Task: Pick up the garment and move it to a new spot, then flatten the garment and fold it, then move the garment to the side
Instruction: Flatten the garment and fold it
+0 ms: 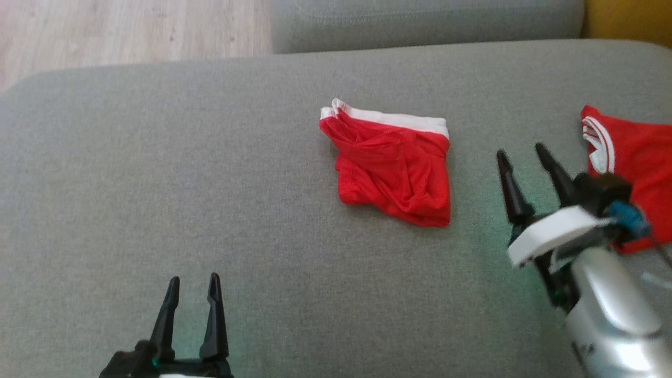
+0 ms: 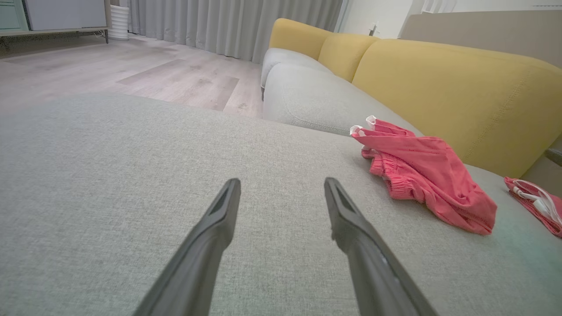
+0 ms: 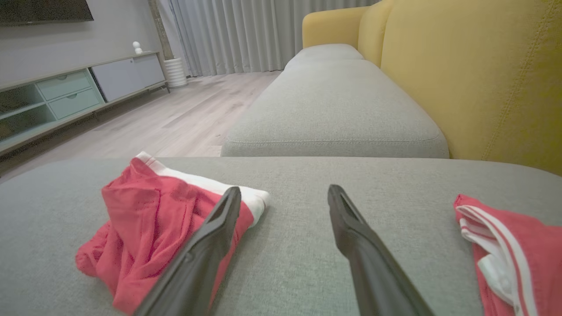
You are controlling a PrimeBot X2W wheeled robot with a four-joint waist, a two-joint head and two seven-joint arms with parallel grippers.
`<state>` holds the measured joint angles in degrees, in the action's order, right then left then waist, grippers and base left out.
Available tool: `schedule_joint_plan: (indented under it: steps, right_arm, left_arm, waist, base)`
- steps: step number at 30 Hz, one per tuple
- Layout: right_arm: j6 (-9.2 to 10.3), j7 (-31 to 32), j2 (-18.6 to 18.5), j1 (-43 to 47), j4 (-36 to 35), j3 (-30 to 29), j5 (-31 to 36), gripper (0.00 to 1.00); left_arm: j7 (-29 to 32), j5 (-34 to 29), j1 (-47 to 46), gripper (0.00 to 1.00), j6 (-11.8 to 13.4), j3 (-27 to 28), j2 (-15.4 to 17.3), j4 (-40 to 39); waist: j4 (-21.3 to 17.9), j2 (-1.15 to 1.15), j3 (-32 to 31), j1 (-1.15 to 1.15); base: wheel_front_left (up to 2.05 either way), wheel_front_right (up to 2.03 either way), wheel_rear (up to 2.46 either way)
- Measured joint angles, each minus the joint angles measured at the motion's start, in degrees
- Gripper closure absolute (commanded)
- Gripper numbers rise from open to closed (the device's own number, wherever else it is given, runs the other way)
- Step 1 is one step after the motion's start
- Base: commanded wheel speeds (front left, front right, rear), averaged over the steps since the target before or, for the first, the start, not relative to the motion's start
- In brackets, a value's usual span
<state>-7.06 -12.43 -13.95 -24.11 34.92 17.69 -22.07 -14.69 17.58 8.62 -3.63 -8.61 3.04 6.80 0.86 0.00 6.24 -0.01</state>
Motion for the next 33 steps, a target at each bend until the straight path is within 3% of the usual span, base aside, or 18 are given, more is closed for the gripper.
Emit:
schedule_joint_plan:
  steps: [2,3,6,8,10,12,26,33]
  right_arm:
    - [0.00,0.0,2.2,2.6,-2.8,-2.7,4.4,0.00]
    - [0.00,0.4,3.7,3.3,-3.9,-3.7,6.1,0.12]
    - [0.00,2.1,7.5,3.6,-5.4,-4.5,9.9,0.19]
    - [0.00,3.2,9.1,3.1,-5.3,-4.5,11.5,0.36]
    - [0.00,3.8,9.8,1.9,-4.1,-4.6,12.6,0.58]
    - [0.00,4.0,9.8,-0.2,-2.3,-5.0,13.1,1.00]
    - [0.00,3.9,9.9,-10.5,10.7,-8.0,17.4,1.00]
    - [0.00,1.8,9.9,-10.7,12.1,-1.7,14.5,1.00]
  left_arm:
    - [0.0,0.0,-0.1,0.00,-0.5,0.2,0.0,-0.2]
    - [0.0,0.0,-0.2,0.00,-0.5,0.2,0.0,-0.2]
    - [0.0,-0.5,-1.3,0.00,-1.0,0.1,0.0,-0.3]
    - [0.0,-0.5,-2.6,0.00,-1.4,0.1,0.0,-0.3]
    - [0.0,-0.5,-3.8,0.00,-1.5,-0.1,0.0,-0.2]
    - [0.0,-0.5,-4.7,0.00,-1.5,-0.3,0.0,-0.1]
    - [0.0,-0.5,-6.5,0.00,-2.0,-0.8,-0.1,0.7]
    - [0.0,-0.5,-6.6,0.00,-2.0,-0.8,-0.1,1.5]
  waist:
    - [0.2,0.00,0.8,0.00]
    - [0.3,0.00,1.4,0.00]
    - [1.0,0.00,3.1,0.01]
    - [1.6,0.00,4.3,0.02]
    - [2.4,0.00,5.4,0.01]
    - [3.3,0.00,6.4,0.02]
    - [7.0,0.00,10.3,0.02]
    - [6.7,0.00,10.0,0.01]
  base:
    - [0.00,0.00,0.00]
    - [0.00,0.00,0.00]
    - [0.00,0.00,0.00]
    - [0.00,0.00,0.00]
    - [0.00,0.00,0.00]
    - [0.00,0.00,0.00]
    - [0.00,0.00,0.00]
    - [0.00,0.00,0.00]
